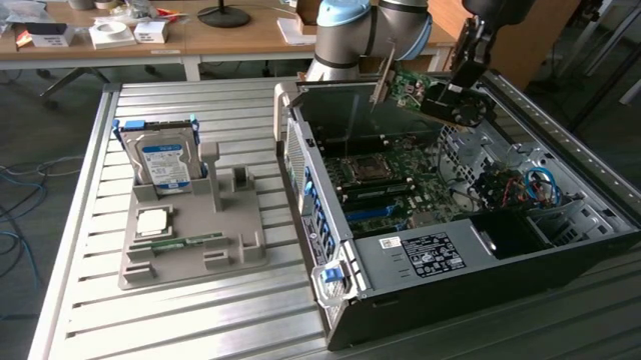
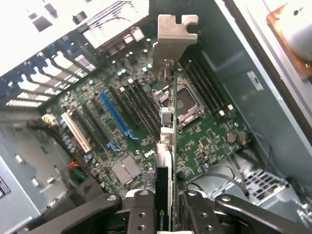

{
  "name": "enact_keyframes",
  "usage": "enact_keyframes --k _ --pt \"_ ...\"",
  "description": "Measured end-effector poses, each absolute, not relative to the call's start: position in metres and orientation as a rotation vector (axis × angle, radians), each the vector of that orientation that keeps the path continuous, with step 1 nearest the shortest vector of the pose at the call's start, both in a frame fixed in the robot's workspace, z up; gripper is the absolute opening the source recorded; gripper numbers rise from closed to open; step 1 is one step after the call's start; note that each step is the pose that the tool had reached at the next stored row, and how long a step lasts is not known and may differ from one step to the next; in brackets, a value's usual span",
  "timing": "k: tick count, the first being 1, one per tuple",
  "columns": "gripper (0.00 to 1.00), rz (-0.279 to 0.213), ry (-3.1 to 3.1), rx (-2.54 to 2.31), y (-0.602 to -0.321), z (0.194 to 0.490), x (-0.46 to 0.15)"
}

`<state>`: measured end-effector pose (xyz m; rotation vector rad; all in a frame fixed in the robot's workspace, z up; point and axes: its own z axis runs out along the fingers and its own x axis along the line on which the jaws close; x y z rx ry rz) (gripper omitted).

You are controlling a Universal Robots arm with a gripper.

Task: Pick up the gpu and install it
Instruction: 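Insert the gpu into the slot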

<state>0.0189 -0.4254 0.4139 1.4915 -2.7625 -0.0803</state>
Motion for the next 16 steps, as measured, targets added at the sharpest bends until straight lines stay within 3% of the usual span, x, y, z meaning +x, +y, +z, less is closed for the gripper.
enact_keyframes --k 16 --pt "0.26 -0.079 -2.512 1.871 -0.4254 0.4117 0.0189"
